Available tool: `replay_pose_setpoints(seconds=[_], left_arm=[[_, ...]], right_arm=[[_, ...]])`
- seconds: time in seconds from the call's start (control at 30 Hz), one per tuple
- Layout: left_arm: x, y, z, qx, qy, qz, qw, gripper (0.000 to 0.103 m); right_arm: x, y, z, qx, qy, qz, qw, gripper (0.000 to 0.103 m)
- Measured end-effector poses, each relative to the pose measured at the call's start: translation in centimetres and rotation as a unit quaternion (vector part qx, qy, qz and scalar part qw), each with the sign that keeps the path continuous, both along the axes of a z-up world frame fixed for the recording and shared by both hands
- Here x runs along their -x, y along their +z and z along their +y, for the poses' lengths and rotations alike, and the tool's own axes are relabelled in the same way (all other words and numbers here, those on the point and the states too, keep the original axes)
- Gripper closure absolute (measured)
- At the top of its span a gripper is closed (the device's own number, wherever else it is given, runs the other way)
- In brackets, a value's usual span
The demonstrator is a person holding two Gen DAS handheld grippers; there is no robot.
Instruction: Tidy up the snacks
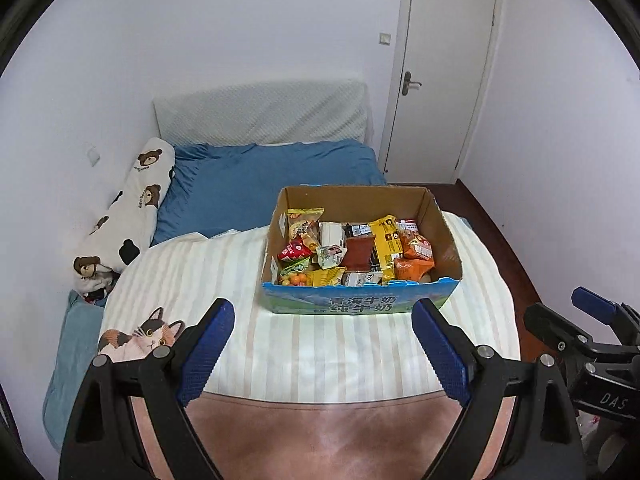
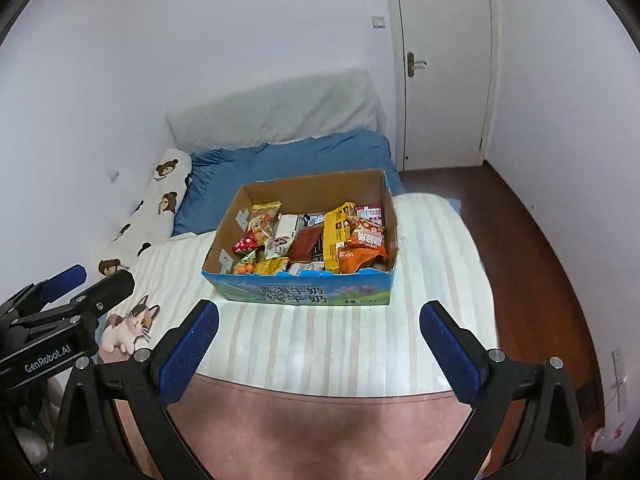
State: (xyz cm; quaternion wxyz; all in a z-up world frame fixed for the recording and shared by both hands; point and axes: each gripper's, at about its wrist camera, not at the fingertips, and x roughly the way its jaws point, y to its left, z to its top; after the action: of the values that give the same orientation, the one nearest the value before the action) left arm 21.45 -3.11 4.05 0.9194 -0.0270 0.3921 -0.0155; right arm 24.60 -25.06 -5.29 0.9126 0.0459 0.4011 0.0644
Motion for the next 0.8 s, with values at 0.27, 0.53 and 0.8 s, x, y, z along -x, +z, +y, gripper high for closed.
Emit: replay_pose_setpoints(seconds=[0.27, 0.53, 0.8], left_arm=[[2.9, 1.4, 0.0, 0.0, 0.001, -0.014, 0.9999, 0.012], [2.9, 1.1, -0.2, 0.0, 0.003, -0.012, 0.9999, 0.012], [0.3, -0.8, 0.0, -0.006, 0.016, 0.01, 0.9998, 0.012]], right_arm=[[3.4, 2.9, 0.3, 0.006, 0.005, -0.031, 0.999, 0.0], [3.4, 2.8, 0.3, 0.007, 0.004, -0.031, 0.999, 0.0], [0.8, 0.8, -0.5, 0.004, -0.013, -0.009, 1.0, 0.0]])
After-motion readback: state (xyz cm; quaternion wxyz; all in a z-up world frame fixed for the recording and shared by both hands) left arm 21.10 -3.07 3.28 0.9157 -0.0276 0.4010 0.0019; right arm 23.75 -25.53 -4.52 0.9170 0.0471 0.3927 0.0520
